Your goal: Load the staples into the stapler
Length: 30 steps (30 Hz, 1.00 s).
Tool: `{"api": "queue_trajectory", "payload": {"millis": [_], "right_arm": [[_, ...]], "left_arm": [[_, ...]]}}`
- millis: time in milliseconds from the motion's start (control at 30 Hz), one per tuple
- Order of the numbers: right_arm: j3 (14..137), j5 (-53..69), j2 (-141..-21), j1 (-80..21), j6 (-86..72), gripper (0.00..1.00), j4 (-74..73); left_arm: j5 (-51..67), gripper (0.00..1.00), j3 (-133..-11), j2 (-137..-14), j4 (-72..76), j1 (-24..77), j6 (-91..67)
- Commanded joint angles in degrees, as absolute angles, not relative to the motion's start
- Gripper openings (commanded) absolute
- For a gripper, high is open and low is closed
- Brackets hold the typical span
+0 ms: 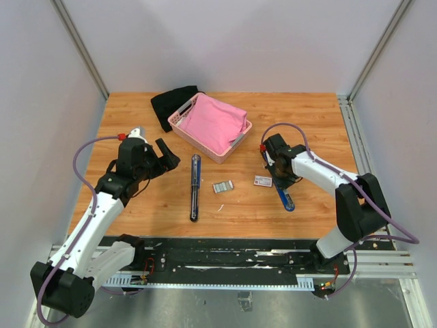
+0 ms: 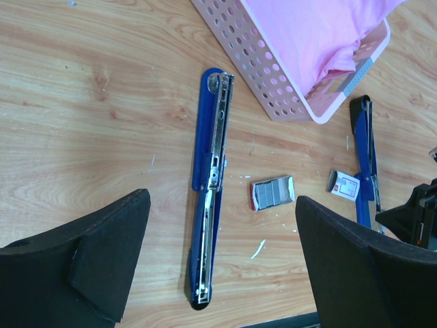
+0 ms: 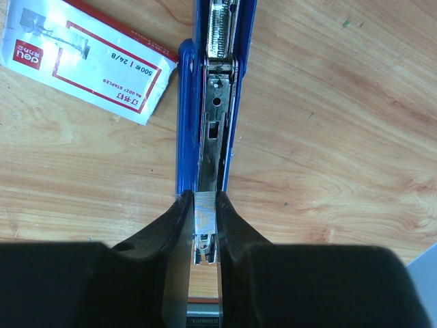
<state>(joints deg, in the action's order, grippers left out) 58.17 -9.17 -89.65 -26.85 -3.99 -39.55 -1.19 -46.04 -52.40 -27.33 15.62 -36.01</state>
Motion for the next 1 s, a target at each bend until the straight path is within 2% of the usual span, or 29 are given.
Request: {"api": "queue_trajectory", "payload": {"millis": [0, 967], "right_arm": [[58.5, -9.0, -88.4, -25.3, -3.3, 0.14, -41.3], [58.7, -7.8, -89.6, -24.2, -2.8, 0.13, -41.6]], "left_arm": [[-1.0, 0.92, -46.0, -52.0, -26.7, 15.9, -35.3], [-1.0, 0.92, -46.0, -52.1, -26.6, 15.8, -35.3]]}}
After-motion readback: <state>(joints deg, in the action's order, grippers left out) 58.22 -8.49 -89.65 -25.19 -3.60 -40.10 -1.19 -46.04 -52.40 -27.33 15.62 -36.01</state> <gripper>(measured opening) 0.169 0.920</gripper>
